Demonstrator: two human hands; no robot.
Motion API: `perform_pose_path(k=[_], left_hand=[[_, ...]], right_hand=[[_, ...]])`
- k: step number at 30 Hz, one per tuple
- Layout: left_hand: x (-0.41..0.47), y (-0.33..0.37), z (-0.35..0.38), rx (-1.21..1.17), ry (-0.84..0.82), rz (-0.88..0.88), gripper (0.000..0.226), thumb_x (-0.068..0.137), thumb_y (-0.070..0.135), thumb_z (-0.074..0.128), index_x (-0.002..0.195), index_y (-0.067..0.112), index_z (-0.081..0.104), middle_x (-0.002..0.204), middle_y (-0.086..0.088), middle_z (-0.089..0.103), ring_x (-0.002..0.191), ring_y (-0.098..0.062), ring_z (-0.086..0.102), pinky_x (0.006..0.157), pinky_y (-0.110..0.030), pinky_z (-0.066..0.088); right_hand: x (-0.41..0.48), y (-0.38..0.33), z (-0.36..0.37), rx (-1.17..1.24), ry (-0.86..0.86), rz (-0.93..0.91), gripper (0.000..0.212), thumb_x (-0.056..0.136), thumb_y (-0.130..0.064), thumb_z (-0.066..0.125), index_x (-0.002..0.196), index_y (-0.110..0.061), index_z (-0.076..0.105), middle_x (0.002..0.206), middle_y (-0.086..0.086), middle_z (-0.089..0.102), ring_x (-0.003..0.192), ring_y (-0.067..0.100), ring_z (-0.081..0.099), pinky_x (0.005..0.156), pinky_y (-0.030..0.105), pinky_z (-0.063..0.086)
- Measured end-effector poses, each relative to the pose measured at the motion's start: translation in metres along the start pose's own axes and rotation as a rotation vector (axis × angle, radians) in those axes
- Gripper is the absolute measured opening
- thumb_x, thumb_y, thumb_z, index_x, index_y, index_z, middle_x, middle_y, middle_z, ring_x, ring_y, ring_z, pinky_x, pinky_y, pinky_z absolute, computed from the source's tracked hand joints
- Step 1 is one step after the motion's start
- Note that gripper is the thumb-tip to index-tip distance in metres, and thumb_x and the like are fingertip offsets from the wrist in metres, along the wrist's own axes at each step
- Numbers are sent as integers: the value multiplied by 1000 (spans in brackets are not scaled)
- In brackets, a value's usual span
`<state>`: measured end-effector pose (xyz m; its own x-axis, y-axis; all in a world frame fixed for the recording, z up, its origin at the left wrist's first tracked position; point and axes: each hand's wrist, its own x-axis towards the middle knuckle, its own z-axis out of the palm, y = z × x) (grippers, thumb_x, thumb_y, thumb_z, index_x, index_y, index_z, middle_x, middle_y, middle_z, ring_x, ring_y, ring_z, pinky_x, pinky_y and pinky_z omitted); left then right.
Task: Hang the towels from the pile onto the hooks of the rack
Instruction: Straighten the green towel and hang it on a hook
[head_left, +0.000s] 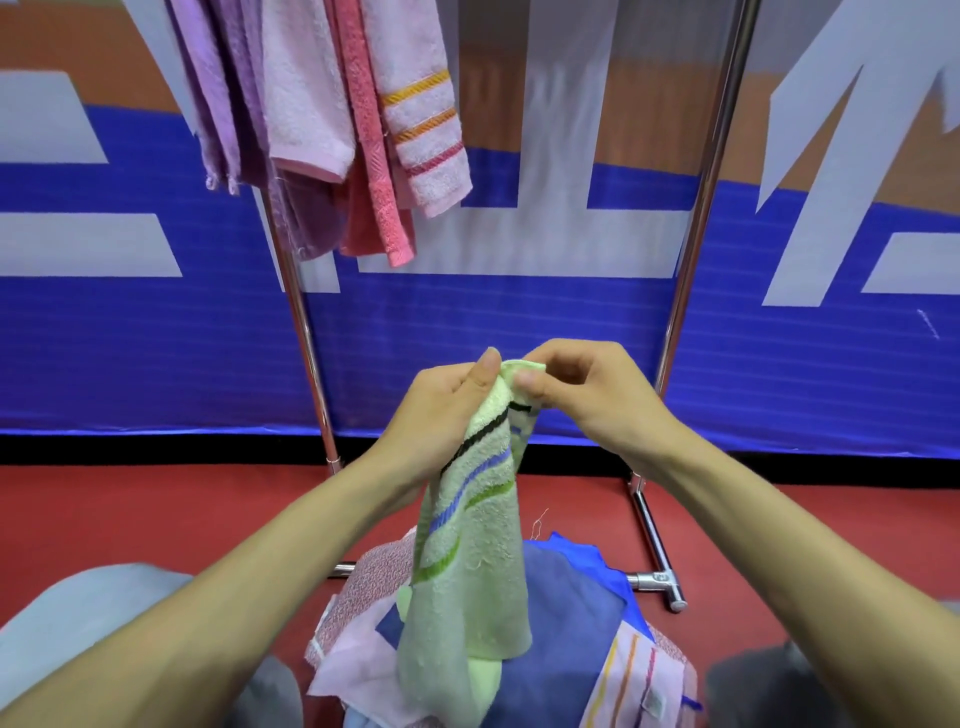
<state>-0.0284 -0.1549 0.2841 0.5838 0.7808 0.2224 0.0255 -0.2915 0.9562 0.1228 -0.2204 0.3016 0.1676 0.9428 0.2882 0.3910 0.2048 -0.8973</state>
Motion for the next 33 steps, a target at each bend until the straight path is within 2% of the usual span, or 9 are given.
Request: perform_pose_path(k=[4, 8, 12, 15, 19, 24, 28, 31, 33], left_hand=[[0, -1, -3, 42, -53, 7, 65, 86, 55, 51, 89, -9, 59, 69, -9, 52, 61, -15, 45, 54, -26, 35], [5, -11, -9, 117, -114, -36, 37, 92, 37, 59, 86, 1, 61, 72, -2, 56, 65, -12, 46, 58, -26, 37], [8, -29, -17, 497, -274, -152, 28, 97, 22, 51, 77, 3, 53, 66, -1, 46, 62, -14, 40, 60, -30, 35], [9, -47, -24, 764, -453, -309, 23, 99, 20, 46, 80, 9, 54, 80, -2, 62, 70, -12, 48, 66, -31, 42], [9, -51, -30, 840, -383, -405, 22, 99, 23, 44, 82, 11, 52, 79, -6, 55, 68, -18, 46, 58, -28, 37], [8, -37, -26, 399, -122, -329, 32, 95, 35, 49, 77, 9, 52, 65, -7, 50, 58, -17, 43, 53, -28, 32], [11, -27, -20, 33, -25, -343, 46, 94, 40, 51, 99, -5, 62, 92, -19, 68, 81, -23, 57, 75, -37, 43], [11, -22, -15, -142, 56, -372, 42, 95, 31, 57, 102, -11, 61, 91, -18, 64, 80, -24, 55, 71, -35, 43], [8, -18, -12, -221, 82, -393, 34, 93, 23, 60, 101, -9, 66, 90, -18, 69, 76, -23, 63, 63, -30, 54]], right_hand=[[6, -4, 0, 239, 100, 127, 16, 92, -16, 61, 80, -8, 67, 77, 8, 62, 71, 16, 58, 68, 31, 52], [10, -2, -6, 543, 246, 240, 21, 95, -23, 57, 78, -10, 62, 68, 3, 61, 59, 14, 59, 58, 27, 50], [14, 1, -17, 952, 354, 357, 25, 96, -24, 55, 80, -6, 59, 73, 5, 61, 66, 20, 63, 69, 37, 57], [16, 2, -26, 1104, 387, 353, 32, 99, -28, 50, 79, -4, 58, 65, 5, 63, 62, 20, 66, 75, 41, 55], [21, 7, -44, 1193, 460, 324, 30, 99, -30, 49, 92, -3, 59, 82, 8, 64, 78, 25, 66, 76, 43, 57], [23, 24, -48, 1156, 565, 397, 35, 97, -19, 53, 122, 5, 53, 111, 15, 60, 117, 32, 59, 100, 51, 46], [15, 17, -31, 862, 508, 453, 11, 94, -6, 55, 88, -1, 63, 87, 11, 65, 76, 22, 66, 72, 35, 58], [10, 11, -13, 582, 337, 424, 8, 93, -8, 58, 89, -5, 66, 80, 7, 66, 69, 17, 64, 80, 35, 57], [6, 7, -2, 396, 245, 363, 10, 92, -10, 61, 93, -3, 68, 78, 6, 67, 64, 14, 64, 70, 29, 58]])
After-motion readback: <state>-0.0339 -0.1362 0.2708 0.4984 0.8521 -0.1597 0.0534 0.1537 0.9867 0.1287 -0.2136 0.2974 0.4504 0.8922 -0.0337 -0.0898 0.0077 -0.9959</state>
